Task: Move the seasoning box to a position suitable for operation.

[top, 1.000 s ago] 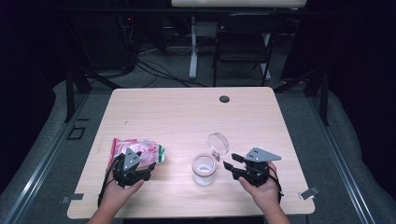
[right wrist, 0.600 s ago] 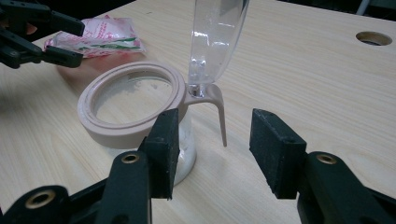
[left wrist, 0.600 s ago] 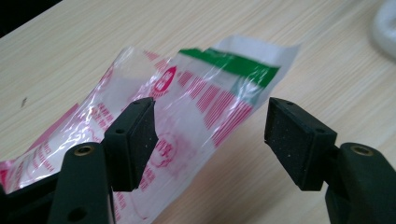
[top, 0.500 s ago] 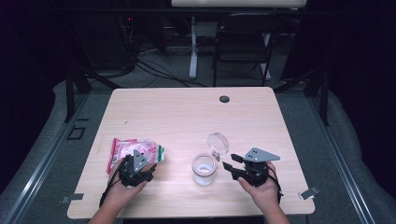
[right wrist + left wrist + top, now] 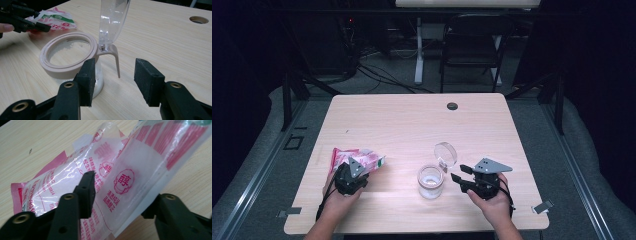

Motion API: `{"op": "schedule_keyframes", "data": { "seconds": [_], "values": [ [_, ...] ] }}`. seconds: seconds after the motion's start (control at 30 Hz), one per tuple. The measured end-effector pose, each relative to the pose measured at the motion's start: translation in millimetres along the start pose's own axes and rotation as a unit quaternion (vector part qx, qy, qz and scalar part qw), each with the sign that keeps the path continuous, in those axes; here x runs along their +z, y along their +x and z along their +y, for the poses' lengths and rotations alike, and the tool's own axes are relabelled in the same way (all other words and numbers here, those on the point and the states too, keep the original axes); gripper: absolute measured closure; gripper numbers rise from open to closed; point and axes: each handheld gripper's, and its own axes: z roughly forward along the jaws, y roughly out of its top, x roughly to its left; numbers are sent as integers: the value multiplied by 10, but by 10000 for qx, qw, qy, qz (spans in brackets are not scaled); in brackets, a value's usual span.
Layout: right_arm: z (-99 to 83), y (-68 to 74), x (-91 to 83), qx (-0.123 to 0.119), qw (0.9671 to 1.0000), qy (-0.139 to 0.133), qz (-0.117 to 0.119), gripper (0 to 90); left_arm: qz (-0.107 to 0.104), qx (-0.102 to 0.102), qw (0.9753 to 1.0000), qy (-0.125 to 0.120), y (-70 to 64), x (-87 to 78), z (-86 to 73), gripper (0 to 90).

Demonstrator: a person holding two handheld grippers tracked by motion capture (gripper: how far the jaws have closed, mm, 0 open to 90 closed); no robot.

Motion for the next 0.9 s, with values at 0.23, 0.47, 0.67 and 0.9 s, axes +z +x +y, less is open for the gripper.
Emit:
{"op": "schedule_keyframes", "data": {
  "seconds": [0.23, 0.47, 0.67, 0.9],
  "values": [
    [-1, -3, -2, 7, 10000, -17, 7, 515, 66, -166, 9998, -71, 84, -23, -12, 795],
    [-2, -6, -1, 10, 10000, -18, -1, 515, -14, -418, 9990, -146, 171, -68, -16, 885],
    [-4, -11, -1, 19, 10000, -23, -4, 516, -84, -653, 9975, -242, 248, -146, -12, 897],
    [-6, -16, -4, 45, 10000, -23, -5, 516, -83, -1166, 9911, -644, 449, -348, -47, 900]
  ]
}}
